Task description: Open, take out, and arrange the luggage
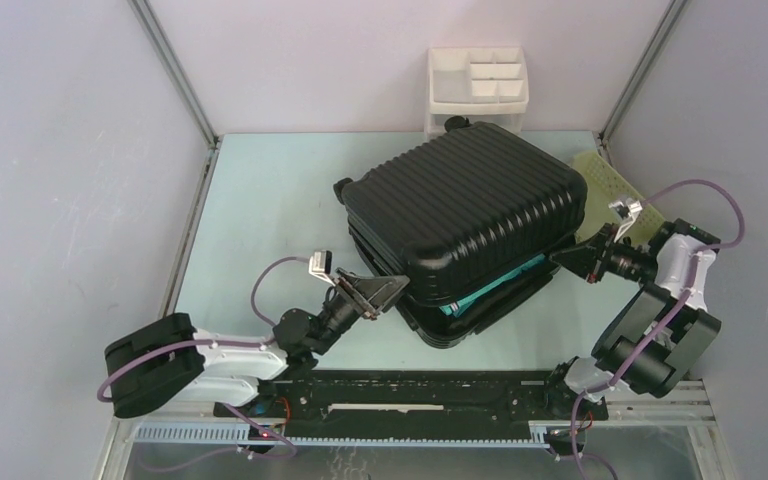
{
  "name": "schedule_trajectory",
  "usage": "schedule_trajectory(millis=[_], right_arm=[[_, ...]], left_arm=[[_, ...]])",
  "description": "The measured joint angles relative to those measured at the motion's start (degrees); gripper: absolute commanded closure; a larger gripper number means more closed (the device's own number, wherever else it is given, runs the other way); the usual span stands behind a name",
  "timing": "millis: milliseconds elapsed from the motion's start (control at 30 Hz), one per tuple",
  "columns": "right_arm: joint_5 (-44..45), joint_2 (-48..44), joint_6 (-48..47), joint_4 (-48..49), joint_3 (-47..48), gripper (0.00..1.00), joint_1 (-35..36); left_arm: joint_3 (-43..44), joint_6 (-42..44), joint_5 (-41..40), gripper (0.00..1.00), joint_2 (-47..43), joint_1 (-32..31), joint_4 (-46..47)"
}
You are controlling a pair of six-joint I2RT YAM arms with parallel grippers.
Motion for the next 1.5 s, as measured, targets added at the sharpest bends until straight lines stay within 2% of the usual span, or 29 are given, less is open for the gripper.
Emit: schedule_trajectory(millis=[167,300,400,500,733,900,1067,1200,1300,1400,1500], right_arm=[[-7.15,2.64,-3.87,0.09,-0.7,0.98,3.5],[-9.64,5.68,-4.63,0.11,-0.17,0.98,7.23],[-9.94,6.03,-4.35,0.04,1.22,0.98,9.35],[-10.03,5.99,-3.26,-0.31,2.82,0.97,9.53],[-9.64,5.99,-0.61,-0.15,5.55,0.95,9.01],[-9.35,5.99,1.14,-0.2,7.48,0.95,9.53],[-9.31,5.99,4.02,-0.24,10.75,0.95,10.73],[-9.31,5.99,6.45,-0.37,13.75,0.95,12.0],[-9.33,5.99,8.24,-0.5,16.26,0.94,13.07],[-9.38,5.99,10.25,-0.61,19.45,0.93,14.43],[-9.42,6.03,12.48,-0.57,23.04,0.93,16.31]], left_arm=[[0.72,1.46,0.31,0.23,-1.73,0.48,-0.7],[0.7,1.95,0.63,0.15,-3.96,0.66,-3.23],[0.7,2.71,0.96,0.06,-9.16,0.68,-10.56],[0.72,4.83,1.05,0.01,-18.03,0.81,-21.57],[4.94,14.78,2.51,0.01,-37.31,1.31,-54.47],[14.56,28.65,3.37,0.02,-44.48,1.29,-80.08],[24.92,47.3,0.28,0.0,-44.96,-1.18,-93.0],[30.12,63.82,-5.92,0.0,-41.86,-6.51,-96.65],[30.71,77.24,-12.39,0.0,-38.86,-10.45,-95.91],[27.43,88.37,-16.96,0.0,-36.92,-13.27,-88.83],[20.92,97.68,-21.4,0.0,-34.62,-14.82,-77.29]])
